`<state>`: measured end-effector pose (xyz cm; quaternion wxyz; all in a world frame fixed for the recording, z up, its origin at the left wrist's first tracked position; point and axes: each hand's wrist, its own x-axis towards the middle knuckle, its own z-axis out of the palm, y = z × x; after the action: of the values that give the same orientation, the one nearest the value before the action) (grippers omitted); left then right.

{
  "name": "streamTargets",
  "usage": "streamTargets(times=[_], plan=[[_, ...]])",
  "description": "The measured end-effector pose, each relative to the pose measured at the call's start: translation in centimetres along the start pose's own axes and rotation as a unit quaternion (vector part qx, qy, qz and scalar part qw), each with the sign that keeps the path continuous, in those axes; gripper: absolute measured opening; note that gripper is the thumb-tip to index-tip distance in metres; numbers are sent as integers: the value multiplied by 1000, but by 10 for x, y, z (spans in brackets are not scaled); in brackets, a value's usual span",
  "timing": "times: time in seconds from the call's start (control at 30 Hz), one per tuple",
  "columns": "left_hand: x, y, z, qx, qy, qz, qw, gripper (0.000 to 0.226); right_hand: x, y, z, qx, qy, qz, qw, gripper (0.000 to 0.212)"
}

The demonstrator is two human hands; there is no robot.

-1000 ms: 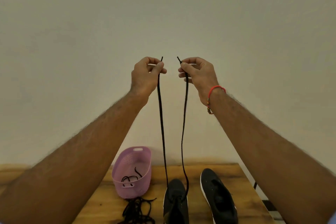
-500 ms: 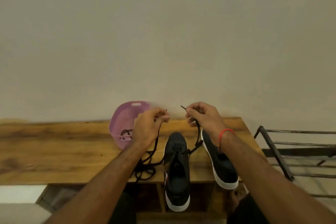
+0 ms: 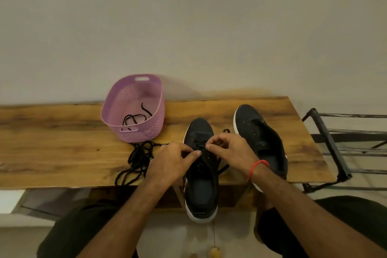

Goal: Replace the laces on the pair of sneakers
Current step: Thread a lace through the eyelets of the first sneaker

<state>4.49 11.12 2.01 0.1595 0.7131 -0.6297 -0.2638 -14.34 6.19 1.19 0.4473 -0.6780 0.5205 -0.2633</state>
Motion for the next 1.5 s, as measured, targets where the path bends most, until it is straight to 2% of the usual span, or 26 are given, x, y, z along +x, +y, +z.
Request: streamTargets(times=[0.07, 0.13, 0.33, 0.6, 0.83, 0.9, 1.0, 1.1, 1.17, 1.2, 1.23, 1.27, 1.33, 1.37, 1.4, 1.43, 1.47, 1.5], plan=[[6, -4, -2, -53, -30, -12, 998, 20, 2, 6, 5, -17, 2, 1, 1000, 4], [9, -7, -2, -104, -47, -32, 993, 26, 4, 9, 10, -44, -3, -3, 999, 3], [12, -12, -3, -214, -70, -86, 971, 25, 8, 14, 21, -79, 2, -20, 997, 5], [9, -11, -3, -204, -60, -63, 975, 24, 11, 7, 25, -178, -21, -86, 980, 6], [7, -10, -5, -209, -59, -60, 974, 27, 14, 1, 36, -240, -4, -75, 968, 6], [8, -10, -3, -250, -48, -87, 963, 27, 13, 1, 36, -230, -7, -76, 970, 6], [9, -11, 3, -291, -43, -122, 948, 16, 11, 2, 34, -205, -13, -69, 976, 6], [12, -12, 5, -277, -25, -112, 954, 12, 9, 2, 32, -204, -5, -70, 977, 9], [15, -13, 2, -246, 34, -104, 963, 13, 8, 1, 31, -223, -6, -72, 972, 14], [17, -14, -1, -230, 87, -97, 964, 14, 8, 1, 30, -235, -8, -71, 969, 18], [19, -15, -4, -246, 146, -86, 954, 16, 8, 2, 29, -243, -8, -69, 967, 21], [20, -15, -7, -304, 196, -79, 929, 19, 7, 2, 28, -248, -8, -65, 967, 24], [23, -14, -16, -509, 218, -82, 828, 23, 7, 3, 26, -250, -5, -58, 967, 27], [23, -14, -20, -599, 198, -78, 772, 23, 7, 3, 25, -250, -6, -57, 967, 29], [23, -15, -23, -649, 180, -70, 736, 22, 8, 4, 25, -250, -9, -56, 967, 30], [23, -16, -24, -645, 169, -63, 743, 20, 7, 4, 24, -252, -14, -56, 966, 33], [22, -18, -25, -585, 162, -53, 793, 19, 7, 5, 24, -255, -20, -56, 965, 35], [22, -19, -24, -472, 151, -29, 868, 19, 6, 5, 23, -259, -27, -55, 964, 39]])
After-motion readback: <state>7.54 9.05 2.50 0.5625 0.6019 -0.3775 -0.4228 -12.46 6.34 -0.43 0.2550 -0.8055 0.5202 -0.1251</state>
